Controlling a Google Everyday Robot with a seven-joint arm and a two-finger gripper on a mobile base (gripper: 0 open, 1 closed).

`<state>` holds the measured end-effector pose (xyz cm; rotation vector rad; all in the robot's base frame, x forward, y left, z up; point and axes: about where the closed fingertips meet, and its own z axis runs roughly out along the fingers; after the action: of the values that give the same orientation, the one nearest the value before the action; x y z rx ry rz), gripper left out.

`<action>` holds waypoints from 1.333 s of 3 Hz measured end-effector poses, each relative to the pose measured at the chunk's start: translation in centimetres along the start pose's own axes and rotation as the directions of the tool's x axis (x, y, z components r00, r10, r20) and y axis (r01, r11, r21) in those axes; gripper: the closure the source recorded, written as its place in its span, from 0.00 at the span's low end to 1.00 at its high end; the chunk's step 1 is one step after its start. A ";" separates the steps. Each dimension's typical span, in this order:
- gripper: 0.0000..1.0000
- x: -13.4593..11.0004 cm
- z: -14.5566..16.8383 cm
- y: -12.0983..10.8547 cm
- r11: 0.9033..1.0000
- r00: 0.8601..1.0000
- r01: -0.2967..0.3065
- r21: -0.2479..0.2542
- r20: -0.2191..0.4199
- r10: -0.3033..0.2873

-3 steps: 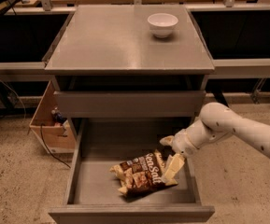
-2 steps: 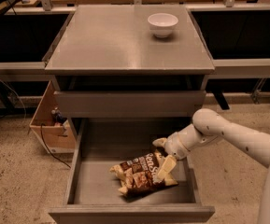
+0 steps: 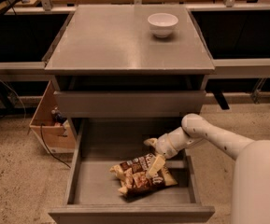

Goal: Pick brown chip bag from middle drawer and place on counter

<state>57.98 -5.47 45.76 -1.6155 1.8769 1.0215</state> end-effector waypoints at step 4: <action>0.64 2.7 4.1 0.0 0.998 0.999 -0.032 -0.047 0.006 0.032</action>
Offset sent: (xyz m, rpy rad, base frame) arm -0.0054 0.0198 -0.0667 -0.0027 0.0756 0.0122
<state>56.91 -3.97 41.22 -1.6106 1.8930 1.0903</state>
